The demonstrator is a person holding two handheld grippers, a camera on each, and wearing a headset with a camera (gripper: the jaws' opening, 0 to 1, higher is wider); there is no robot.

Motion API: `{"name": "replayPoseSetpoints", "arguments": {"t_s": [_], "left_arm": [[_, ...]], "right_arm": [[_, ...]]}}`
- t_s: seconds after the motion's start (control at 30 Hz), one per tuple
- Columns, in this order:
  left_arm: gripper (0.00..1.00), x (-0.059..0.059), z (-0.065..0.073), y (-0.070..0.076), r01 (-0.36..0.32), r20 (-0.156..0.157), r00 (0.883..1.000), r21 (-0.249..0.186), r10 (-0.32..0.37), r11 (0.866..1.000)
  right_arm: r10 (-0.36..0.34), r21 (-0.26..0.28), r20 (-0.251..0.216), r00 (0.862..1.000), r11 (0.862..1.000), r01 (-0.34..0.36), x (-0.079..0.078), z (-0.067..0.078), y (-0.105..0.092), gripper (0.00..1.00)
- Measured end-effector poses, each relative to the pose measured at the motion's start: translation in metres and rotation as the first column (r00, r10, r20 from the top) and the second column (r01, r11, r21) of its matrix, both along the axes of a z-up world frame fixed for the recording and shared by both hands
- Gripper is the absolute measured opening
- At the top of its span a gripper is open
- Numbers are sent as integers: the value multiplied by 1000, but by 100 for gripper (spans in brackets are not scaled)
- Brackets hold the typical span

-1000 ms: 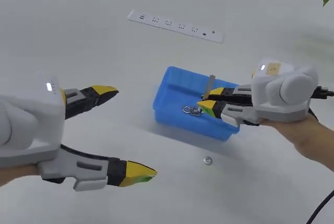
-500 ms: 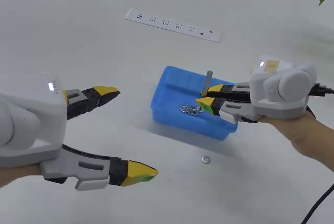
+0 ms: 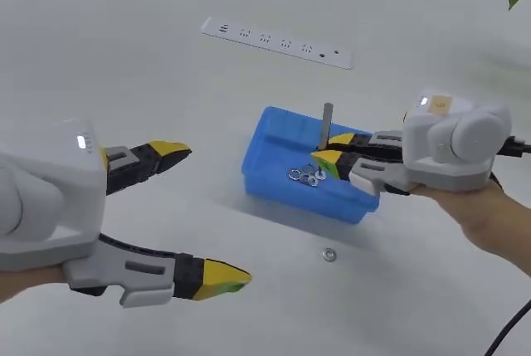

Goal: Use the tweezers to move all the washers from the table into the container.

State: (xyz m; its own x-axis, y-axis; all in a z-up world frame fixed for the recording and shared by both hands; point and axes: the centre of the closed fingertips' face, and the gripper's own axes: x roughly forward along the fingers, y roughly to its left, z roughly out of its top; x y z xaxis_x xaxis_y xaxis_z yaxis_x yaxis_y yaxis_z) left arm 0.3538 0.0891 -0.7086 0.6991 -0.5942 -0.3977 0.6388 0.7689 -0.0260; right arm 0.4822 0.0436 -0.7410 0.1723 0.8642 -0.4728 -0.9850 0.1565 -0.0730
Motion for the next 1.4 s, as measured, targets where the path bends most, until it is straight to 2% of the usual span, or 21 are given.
{"name": "replayPoseSetpoints", "arguments": {"t_s": [0.2, 0.33, 0.43, 0.5, 0.67, 0.8, 1.0, 1.17, 1.33, 1.4], "left_arm": [[96, 10, 5, 0, 14, 5, 1000, -4, -14, 1000], [95, 29, 16, 3, -1, 21, 1000, -46, 2, 999], [92, 49, 32, -1, -1, 55, 998, -109, 7, 994], [91, 60, 38, -6, 10, 73, 997, -119, -1, 993], [86, 76, 44, -23, 60, 99, 994, -112, -49, 992], [80, 83, 45, -38, 115, 108, 989, -110, -103, 987], [67, 91, 48, -51, 167, 133, 979, -95, -154, 981], [46, 94, 55, -59, 226, 152, 966, -92, -210, 970], [33, 96, 58, -63, 250, 158, 960, -100, -233, 963], [27, 96, 57, -64, 261, 160, 956, -90, -245, 961]], "right_arm": [[14, 18, 13, 1000, 1000, -14, -1, 6, 2, 7], [36, 22, 21, 999, 999, -36, -7, 10, 1, 7], [44, 23, 26, 999, 999, -44, -11, 10, -1, 7], [54, 11, 36, 998, 998, -55, -13, 9, -3, 7], [71, 3, 46, 996, 997, -71, -16, 10, -5, 7], [88, -3, 64, 994, 996, -88, -18, 12, -6, 7], [105, -1, 80, 991, 994, -105, -20, 17, -4, 7], [122, -4, 86, 989, 993, -122, -23, 17, -3, 7], [140, -2, 91, 986, 990, -141, -28, 18, -1, 7], [149, -4, 94, 984, 989, -149, -30, 18, -1, 7]]}}
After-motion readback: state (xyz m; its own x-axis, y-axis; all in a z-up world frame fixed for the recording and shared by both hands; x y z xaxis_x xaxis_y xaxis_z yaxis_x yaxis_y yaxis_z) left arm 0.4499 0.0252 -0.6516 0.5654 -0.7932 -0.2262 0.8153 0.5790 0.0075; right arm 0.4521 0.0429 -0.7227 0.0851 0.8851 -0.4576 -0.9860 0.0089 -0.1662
